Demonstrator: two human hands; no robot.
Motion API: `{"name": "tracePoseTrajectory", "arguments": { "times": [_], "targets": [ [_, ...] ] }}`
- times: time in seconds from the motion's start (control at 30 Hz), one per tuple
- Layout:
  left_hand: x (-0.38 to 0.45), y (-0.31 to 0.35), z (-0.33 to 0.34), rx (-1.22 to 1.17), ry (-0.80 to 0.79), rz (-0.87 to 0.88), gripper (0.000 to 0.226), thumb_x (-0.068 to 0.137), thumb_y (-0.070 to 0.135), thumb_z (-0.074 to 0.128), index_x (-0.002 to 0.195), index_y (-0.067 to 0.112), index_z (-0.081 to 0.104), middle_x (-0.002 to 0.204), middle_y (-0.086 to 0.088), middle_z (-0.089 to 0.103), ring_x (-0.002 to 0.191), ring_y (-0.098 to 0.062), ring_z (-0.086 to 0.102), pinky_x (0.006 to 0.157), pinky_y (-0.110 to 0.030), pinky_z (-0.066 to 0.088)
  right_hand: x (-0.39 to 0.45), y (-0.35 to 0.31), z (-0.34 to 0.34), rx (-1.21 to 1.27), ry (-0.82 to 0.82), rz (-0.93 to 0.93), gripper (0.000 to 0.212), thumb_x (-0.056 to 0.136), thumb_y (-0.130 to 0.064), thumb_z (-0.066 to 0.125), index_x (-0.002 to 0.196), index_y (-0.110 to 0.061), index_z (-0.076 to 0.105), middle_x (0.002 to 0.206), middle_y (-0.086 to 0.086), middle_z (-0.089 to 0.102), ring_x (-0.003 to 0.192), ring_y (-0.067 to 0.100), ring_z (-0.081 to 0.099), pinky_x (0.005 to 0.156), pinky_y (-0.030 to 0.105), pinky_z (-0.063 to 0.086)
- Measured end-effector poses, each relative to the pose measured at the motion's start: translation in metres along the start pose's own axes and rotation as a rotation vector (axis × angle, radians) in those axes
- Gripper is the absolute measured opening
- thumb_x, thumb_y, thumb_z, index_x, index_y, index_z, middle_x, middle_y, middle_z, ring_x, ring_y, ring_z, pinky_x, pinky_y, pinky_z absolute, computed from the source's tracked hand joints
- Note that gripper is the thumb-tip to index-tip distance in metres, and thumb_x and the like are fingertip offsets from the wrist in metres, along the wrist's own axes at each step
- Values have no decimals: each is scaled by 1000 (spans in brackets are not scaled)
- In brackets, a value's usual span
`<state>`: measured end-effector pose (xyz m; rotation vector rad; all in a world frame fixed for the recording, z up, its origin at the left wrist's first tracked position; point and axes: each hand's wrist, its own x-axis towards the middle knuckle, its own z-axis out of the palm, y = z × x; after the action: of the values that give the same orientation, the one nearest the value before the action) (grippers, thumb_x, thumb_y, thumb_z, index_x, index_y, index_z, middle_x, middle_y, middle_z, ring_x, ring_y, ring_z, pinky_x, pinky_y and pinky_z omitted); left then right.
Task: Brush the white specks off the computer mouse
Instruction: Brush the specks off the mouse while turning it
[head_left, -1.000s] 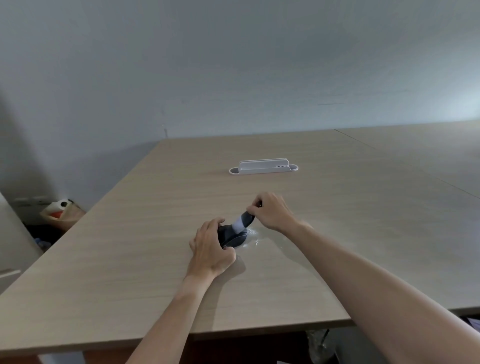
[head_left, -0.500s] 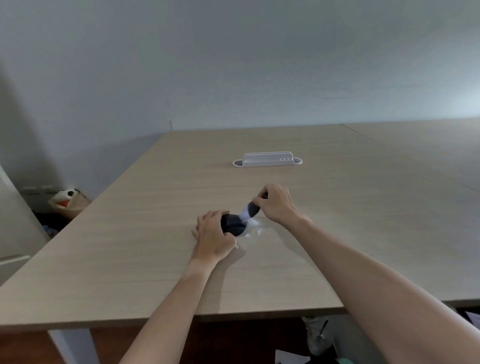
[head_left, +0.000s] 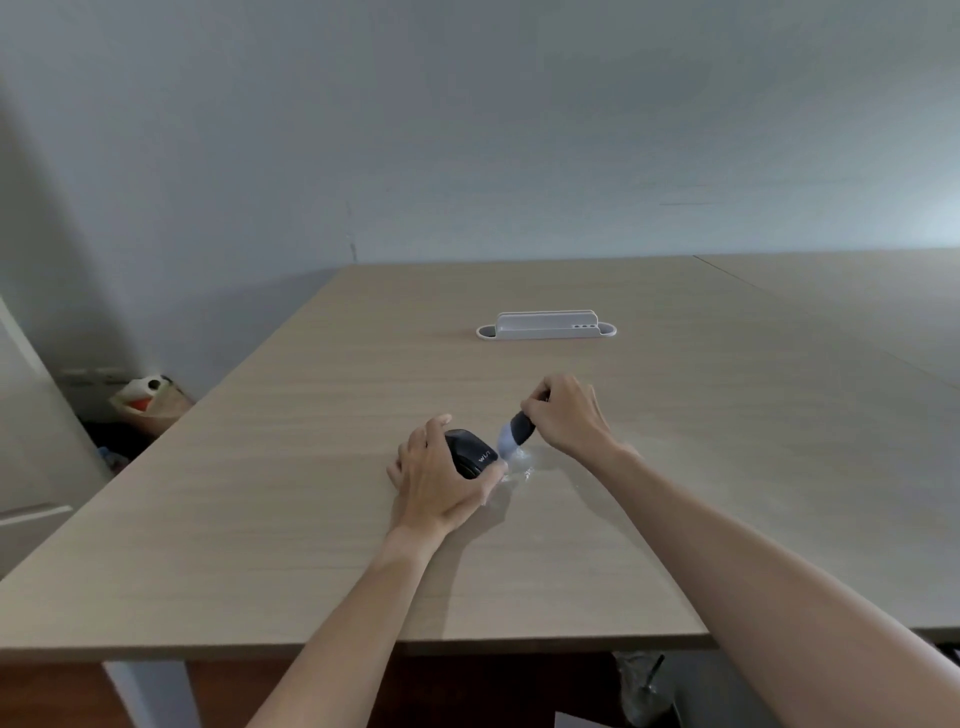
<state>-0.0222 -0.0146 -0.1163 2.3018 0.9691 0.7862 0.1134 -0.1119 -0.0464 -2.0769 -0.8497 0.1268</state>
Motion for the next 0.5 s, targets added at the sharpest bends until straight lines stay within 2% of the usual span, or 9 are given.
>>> {"name": "tracePoseTrajectory", "arguments": {
  "times": [0.07,0.17,0.23,0.3,0.37,0.43,0.5],
  "targets": [
    [3,0,3,-3,0,-10,97,58,63,71,138,25,30,132,3,46,127,-22,38,105,-40,26,4,-4,0,59,34,7,21,82,-7,56,74,7,70,67,13,66,65,21,54,52,26,40],
    [4,-3,5,-37,-15,24,102,59,56,74,142,25,24,137,3,40,128,-19,38,107,-39,27,3,-9,8,186,-114,19,16,82,-13,62,73,-2,68,56,9,60,50,20,53,56,28,45],
    [3,-5,4,-44,-25,65,102,60,51,75,143,23,24,141,4,34,131,-16,37,108,-39,26,3,-8,14,127,-177,-4,14,83,-14,63,73,-6,69,56,9,62,49,18,54,55,27,45],
    [3,-6,3,-51,-32,91,102,60,48,76,144,21,25,143,2,32,133,-15,34,108,-39,25,8,-6,19,16,-97,-40,17,86,-12,61,76,0,68,69,13,68,62,20,55,54,28,41],
    [3,-5,3,-50,-30,103,102,58,50,75,143,23,27,143,2,33,135,-17,31,109,-39,24,12,-8,20,8,33,-62,15,86,-9,58,78,2,64,80,12,69,73,22,55,53,26,38],
    [3,-3,2,-33,-13,80,104,54,61,72,142,26,27,142,4,35,136,-18,30,109,-39,25,12,-14,20,54,71,-78,16,87,-11,58,73,-4,61,76,9,66,69,19,53,52,21,38],
    [4,-2,2,-48,-14,47,107,53,69,69,142,27,27,143,5,35,136,-18,31,109,-40,27,9,-20,21,95,-13,-82,21,86,-12,60,66,-6,64,67,17,65,59,18,53,54,27,43]
  ]
}}
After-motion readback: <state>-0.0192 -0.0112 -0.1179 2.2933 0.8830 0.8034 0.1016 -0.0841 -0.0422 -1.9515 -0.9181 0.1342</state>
